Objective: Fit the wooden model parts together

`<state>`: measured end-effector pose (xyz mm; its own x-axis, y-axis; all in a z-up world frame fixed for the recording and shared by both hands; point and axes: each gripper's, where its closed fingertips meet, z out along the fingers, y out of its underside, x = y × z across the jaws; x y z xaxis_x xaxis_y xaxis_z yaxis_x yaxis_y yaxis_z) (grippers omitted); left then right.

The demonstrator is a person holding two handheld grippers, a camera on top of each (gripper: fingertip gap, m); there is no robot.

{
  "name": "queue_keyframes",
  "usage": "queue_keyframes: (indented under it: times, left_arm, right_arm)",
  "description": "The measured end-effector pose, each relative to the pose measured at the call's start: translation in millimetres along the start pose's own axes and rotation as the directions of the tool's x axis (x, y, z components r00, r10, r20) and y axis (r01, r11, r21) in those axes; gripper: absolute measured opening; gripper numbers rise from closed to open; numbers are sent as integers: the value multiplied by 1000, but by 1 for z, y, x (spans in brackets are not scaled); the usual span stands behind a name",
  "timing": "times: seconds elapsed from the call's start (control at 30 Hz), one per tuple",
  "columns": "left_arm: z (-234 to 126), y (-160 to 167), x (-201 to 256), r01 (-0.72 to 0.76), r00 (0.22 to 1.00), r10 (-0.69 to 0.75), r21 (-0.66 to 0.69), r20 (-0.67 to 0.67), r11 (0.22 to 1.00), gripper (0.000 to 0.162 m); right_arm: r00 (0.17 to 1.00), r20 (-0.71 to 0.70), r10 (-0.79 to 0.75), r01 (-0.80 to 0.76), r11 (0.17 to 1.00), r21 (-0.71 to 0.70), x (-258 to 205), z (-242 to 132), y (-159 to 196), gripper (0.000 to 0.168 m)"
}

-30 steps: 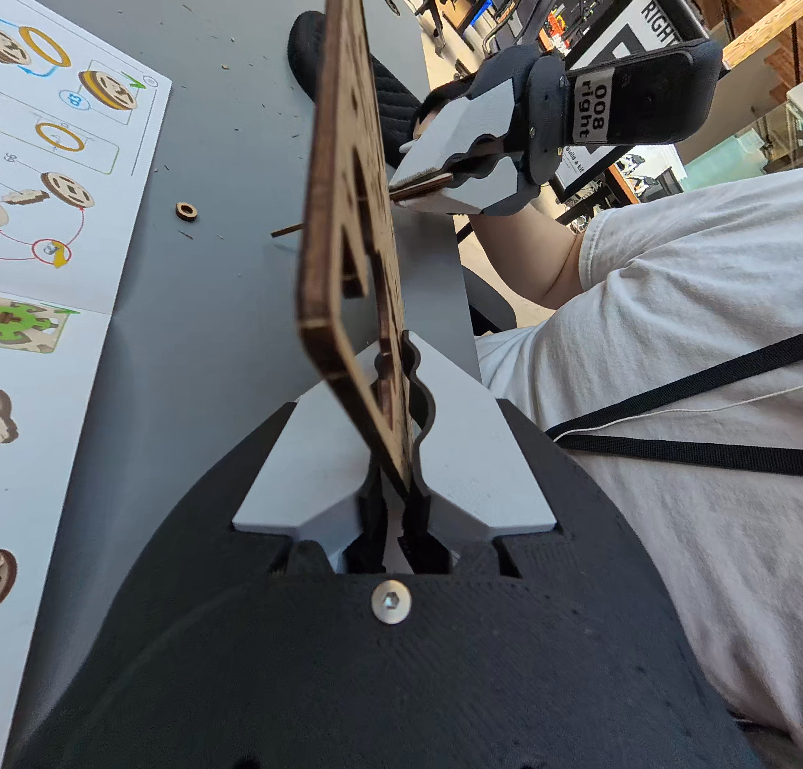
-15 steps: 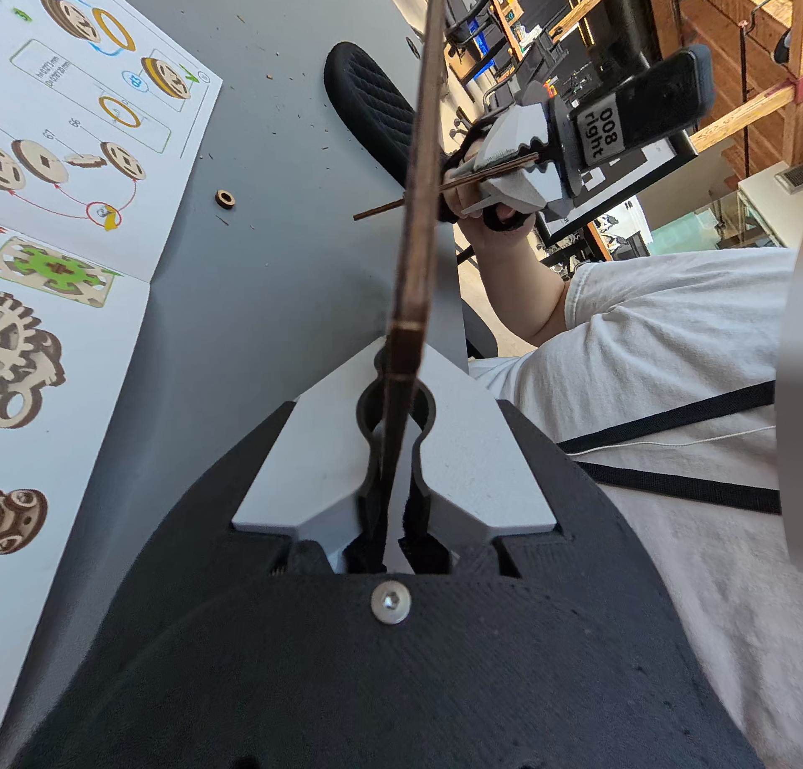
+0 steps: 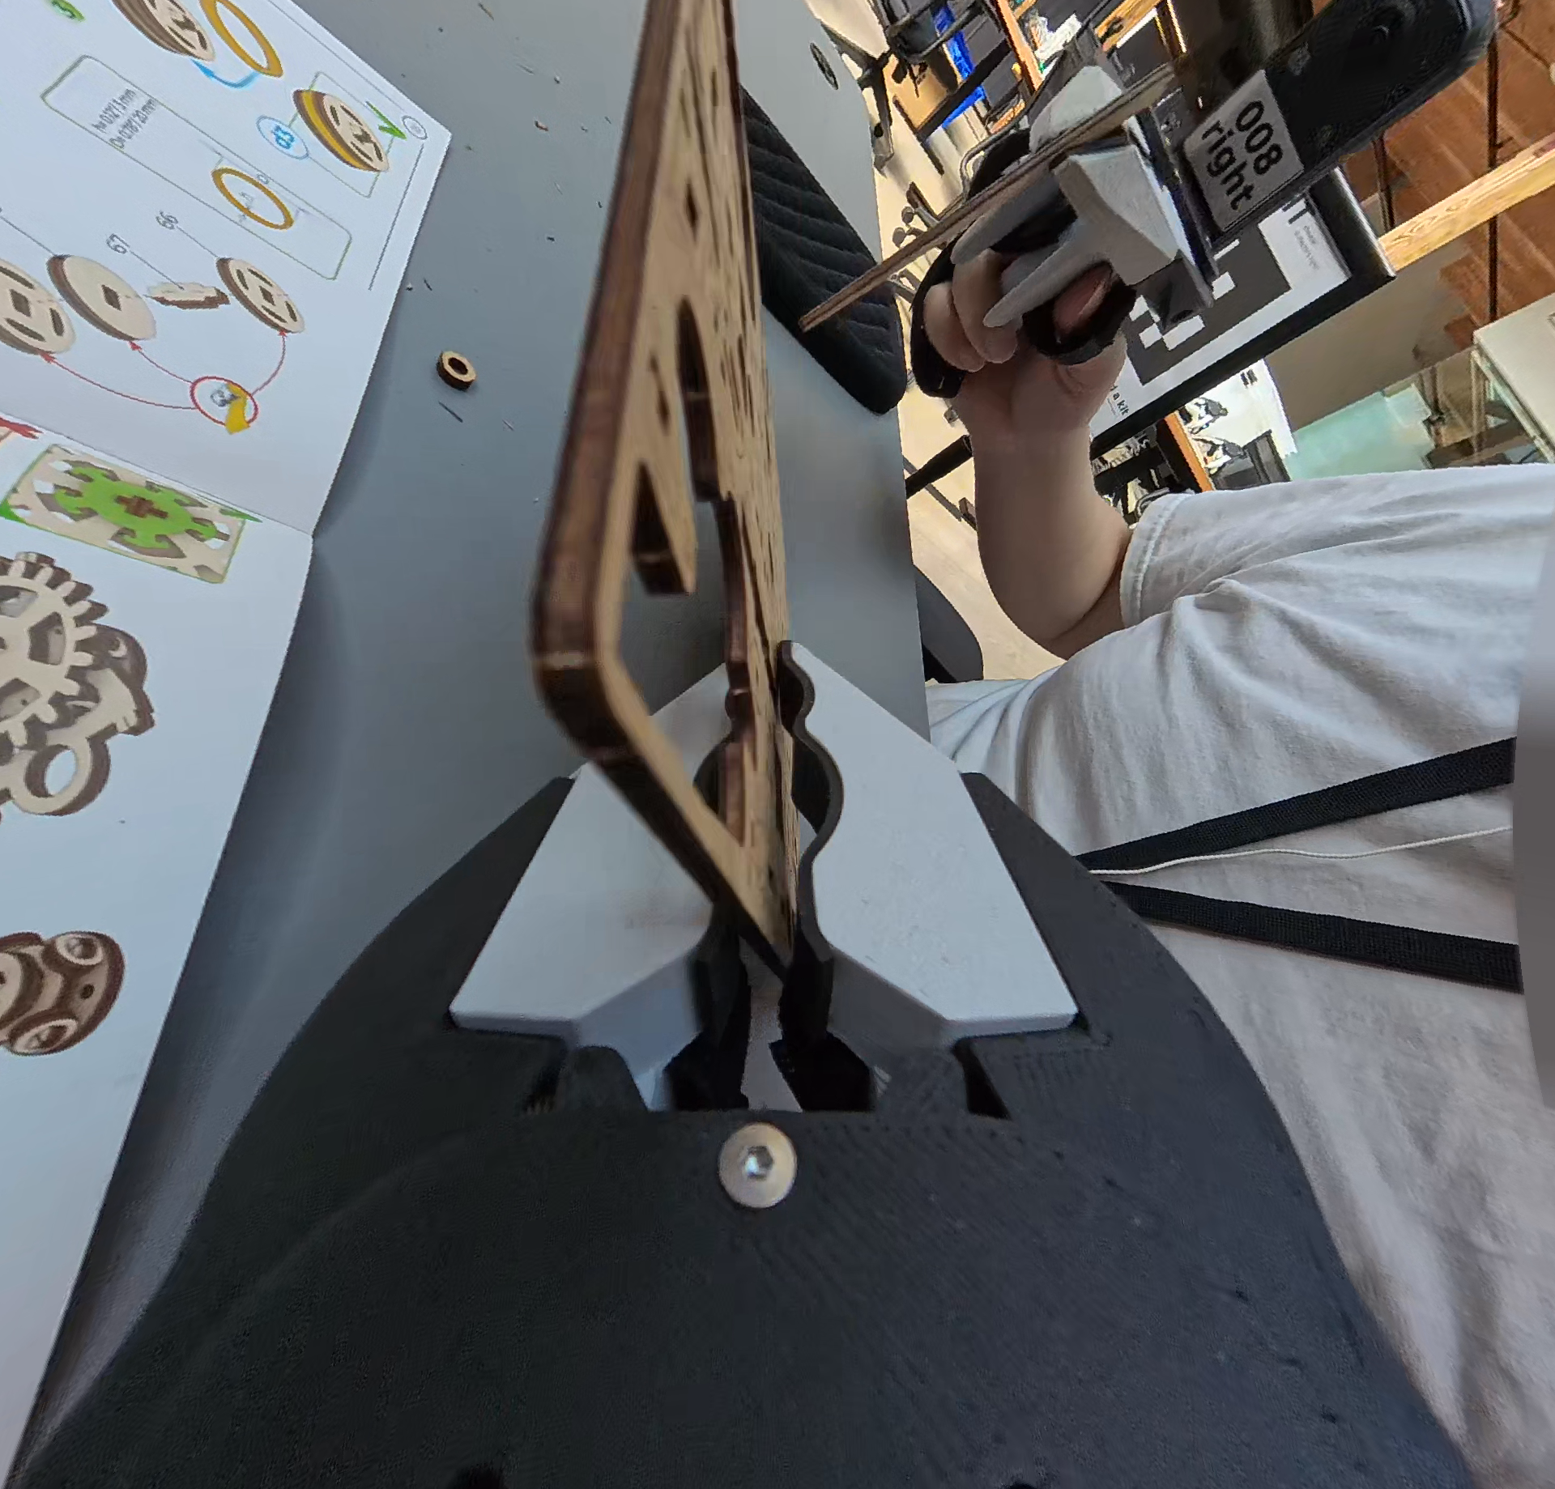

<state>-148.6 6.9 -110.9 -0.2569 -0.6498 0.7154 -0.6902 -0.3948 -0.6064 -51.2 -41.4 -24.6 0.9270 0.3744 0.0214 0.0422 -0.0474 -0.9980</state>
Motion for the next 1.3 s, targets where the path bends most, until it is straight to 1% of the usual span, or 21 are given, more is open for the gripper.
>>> queue_keyframes:
  times: [0.07,0.2,0.3,0.5,0.63,0.77,0.87,0.93,1.03,1.13,1.23,1.3]
  left_arm:
    - [0,0,-2,15,1000,-15,2,-4,1000,1]
    - [0,0,-4,42,999,-42,5,-12,999,1]
    - [-1,0,-5,68,997,-68,9,-25,998,1]
    - [-1,1,-4,68,997,-68,8,-28,998,1]
    - [-1,1,-4,66,997,-66,3,-30,998,0]
    - [1,3,-3,50,998,-50,-10,-29,999,1]
    - [1,3,-3,58,998,-59,-12,-29,998,0]
    - [0,3,-5,69,997,-69,-8,-30,998,0]
    - [0,3,-5,75,997,-75,-7,-32,997,0]
    - [0,3,-5,70,997,-70,-7,-30,998,0]
    - [0,3,-5,66,997,-66,-7,-29,998,1]
    - [0,3,-5,68,997,-68,-7,-29,998,0]
  right_arm:
    - [999,39,-31,31,999,-18,-11,2,3,1]
    - [992,44,-118,121,991,-55,-21,6,12,1]
    - [983,98,-156,163,984,-66,-35,11,16,1]
    - [965,62,-254,259,961,-97,-33,19,26,1]
    - [950,47,-307,311,946,-93,-32,18,26,1]
    - [956,85,-282,292,946,-141,-33,22,39,1]
    - [938,113,-328,338,937,-90,-42,20,32,1]
    - [925,100,-366,373,925,-69,-43,17,23,1]
    - [928,74,-366,370,928,-51,-37,12,12,1]
    - [937,50,-345,348,935,-68,-27,11,14,1]
    - [951,65,-303,309,944,-119,-22,15,27,1]
    - [949,59,-311,315,945,-93,-23,13,24,1]
